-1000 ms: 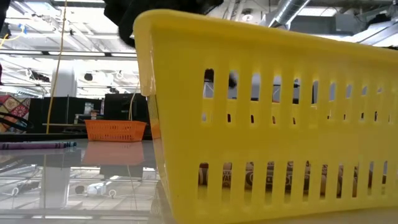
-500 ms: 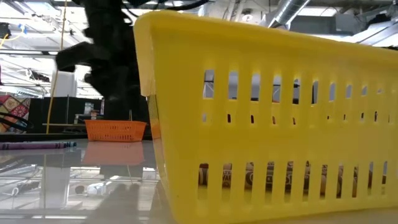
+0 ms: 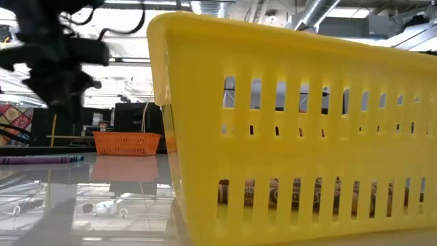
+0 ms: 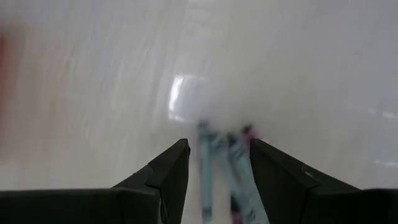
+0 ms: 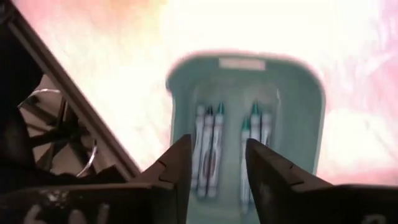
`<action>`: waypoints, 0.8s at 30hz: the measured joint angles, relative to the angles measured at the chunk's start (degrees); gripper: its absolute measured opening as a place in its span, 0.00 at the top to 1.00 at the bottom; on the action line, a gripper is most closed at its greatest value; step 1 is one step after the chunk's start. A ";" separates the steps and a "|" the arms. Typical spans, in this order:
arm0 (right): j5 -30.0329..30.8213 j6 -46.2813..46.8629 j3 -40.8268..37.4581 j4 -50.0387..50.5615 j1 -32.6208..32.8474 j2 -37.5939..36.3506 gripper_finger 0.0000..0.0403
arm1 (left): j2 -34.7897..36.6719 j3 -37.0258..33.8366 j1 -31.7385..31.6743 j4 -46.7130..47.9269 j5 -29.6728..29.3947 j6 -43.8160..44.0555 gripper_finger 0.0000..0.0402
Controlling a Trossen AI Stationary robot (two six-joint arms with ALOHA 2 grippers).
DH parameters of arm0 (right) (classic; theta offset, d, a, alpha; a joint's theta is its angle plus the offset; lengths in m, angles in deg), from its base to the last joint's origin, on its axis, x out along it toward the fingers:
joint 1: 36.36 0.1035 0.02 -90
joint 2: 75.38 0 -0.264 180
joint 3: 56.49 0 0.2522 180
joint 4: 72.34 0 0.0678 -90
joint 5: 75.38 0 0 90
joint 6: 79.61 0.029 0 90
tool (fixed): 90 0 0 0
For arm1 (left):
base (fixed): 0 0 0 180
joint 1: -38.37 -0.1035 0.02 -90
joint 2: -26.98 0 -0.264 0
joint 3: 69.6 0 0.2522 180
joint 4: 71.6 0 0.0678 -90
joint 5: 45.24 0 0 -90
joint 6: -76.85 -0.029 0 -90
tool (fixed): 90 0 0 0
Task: Sort crayons
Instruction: Put the blue crayon into the green bin
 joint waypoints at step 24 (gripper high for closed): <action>2.01 -31.12 0.00 -1.61 -15.98 -0.09 0.65 | -6.05 -5.36 1.86 0.83 0.90 6.50 0.70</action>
